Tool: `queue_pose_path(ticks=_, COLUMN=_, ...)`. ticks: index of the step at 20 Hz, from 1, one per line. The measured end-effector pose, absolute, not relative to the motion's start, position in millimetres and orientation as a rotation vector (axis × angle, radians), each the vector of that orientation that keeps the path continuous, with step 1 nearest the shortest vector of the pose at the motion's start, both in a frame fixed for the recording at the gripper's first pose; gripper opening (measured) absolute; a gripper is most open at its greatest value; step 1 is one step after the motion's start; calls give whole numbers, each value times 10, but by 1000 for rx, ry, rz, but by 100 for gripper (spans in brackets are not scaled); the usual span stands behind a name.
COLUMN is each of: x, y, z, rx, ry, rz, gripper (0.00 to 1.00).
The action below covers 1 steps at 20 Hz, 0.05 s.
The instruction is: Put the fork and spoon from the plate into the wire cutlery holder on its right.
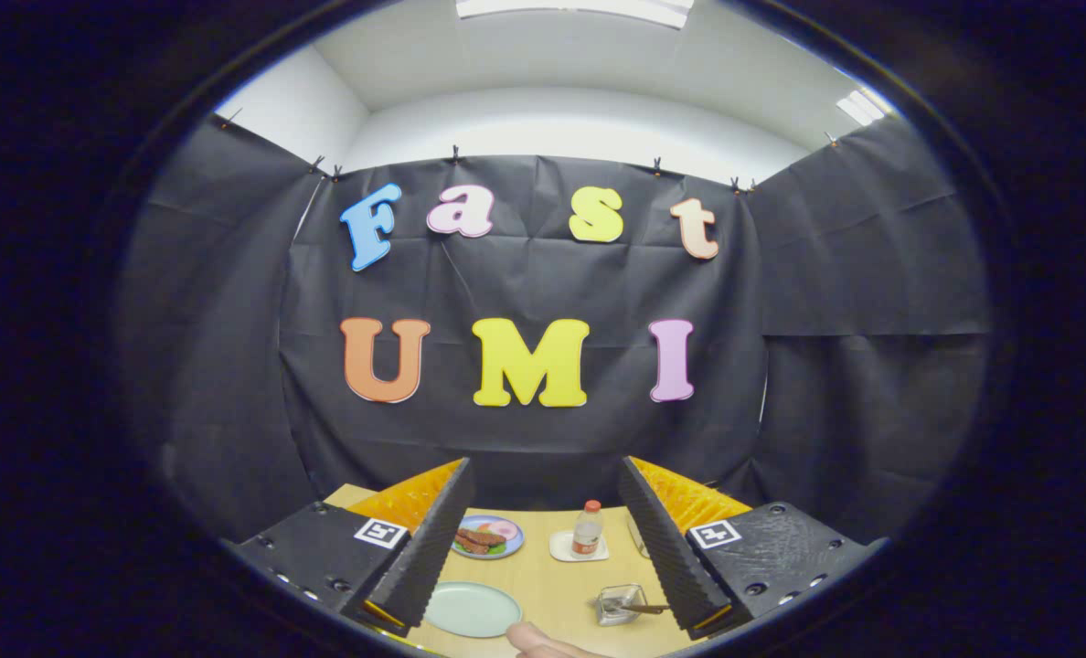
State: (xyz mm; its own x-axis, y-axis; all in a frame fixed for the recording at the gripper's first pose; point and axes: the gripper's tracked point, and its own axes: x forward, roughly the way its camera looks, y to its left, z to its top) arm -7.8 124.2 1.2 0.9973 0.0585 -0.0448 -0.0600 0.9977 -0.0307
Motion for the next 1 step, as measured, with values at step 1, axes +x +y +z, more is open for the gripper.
queue_pose_path(ticks=1, x=-107, y=1256, z=11, rx=-26, ry=42, rz=55, gripper=96)
